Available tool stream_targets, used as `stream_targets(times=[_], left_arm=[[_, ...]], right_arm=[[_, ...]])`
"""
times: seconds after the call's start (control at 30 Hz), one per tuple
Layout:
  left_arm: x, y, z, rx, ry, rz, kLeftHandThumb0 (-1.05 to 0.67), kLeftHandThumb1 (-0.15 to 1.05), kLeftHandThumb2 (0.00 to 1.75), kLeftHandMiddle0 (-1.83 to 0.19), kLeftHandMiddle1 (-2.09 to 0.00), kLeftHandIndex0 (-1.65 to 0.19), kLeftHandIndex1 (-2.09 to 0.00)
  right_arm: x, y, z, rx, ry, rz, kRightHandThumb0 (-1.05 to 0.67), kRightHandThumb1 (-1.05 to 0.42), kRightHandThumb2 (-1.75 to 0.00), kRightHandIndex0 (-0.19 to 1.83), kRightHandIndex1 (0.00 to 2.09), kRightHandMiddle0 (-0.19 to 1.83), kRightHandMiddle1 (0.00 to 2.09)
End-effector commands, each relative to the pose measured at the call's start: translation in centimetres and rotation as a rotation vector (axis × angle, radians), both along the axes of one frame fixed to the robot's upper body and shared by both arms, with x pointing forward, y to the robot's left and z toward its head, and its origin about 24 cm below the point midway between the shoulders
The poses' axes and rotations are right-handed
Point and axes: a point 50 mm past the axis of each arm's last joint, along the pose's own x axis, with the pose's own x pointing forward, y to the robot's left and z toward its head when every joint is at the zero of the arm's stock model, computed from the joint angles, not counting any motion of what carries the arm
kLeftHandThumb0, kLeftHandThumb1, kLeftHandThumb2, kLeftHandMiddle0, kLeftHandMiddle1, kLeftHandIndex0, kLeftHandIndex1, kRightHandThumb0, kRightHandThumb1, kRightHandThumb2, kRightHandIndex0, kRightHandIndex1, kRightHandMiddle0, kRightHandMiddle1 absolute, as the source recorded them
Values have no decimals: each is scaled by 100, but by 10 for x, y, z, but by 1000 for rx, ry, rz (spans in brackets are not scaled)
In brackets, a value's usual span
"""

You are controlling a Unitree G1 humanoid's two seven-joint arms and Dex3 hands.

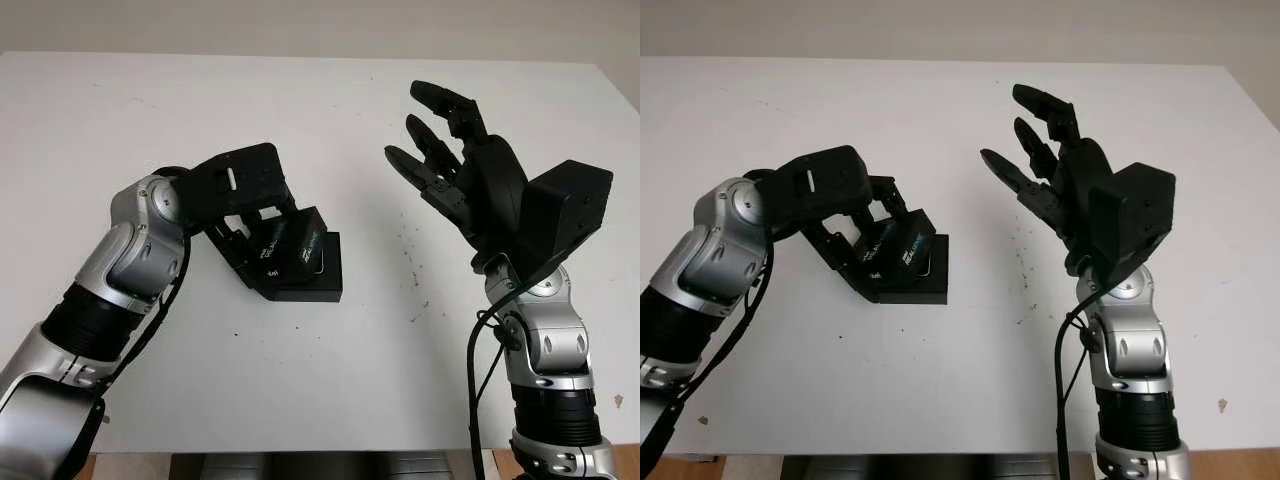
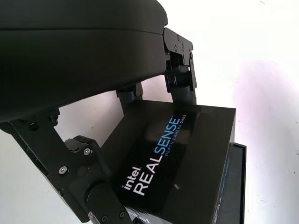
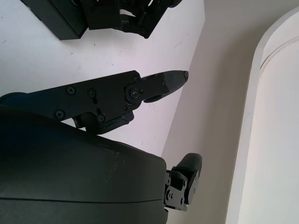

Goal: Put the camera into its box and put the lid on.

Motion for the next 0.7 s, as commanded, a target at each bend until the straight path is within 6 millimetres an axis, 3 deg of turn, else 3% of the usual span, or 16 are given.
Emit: stream_targets(times=[0.0,0.27,0.37,0.43,0.5,0.57,0.67], left_arm=[[-1,-9,1,10,11,-28,-30,105,15,-30,-173,-17,-155],[-8,-17,2,-50,25,-78,-34,105,17,-33,-174,-23,-163],[-13,-22,4,-51,15,-100,-38,105,20,-24,-172,-18,-164],[-17,-25,6,-57,19,-100,-41,105,19,-12,-186,-11,-171],[-21,-28,8,-58,33,-106,-44,105,19,8,-179,6,-167],[-26,-31,11,-59,51,-117,-47,105,20,17,-162,16,-155],[-34,-34,17,-78,97,-139,-47,105,25,19,-94,19,-73]], right_arm=[[-1,3,1,4,-22,7,-45,-100,-5,18,10,-17,88],[-1,5,-1,6,-26,13,-43,-101,-6,17,9,-19,99],[-1,5,-1,5,-22,11,-44,-101,-5,17,10,-19,99],[-1,5,-1,2,-20,10,-44,-101,-5,17,9,-19,97],[-1,5,-2,12,-18,16,-44,-101,-5,16,9,-19,94],[-1,5,-2,15,-18,17,-43,-101,-5,16,9,-19,92],[0,5,-3,11,-15,12,-43,-101,-5,16,9,-19,94]])
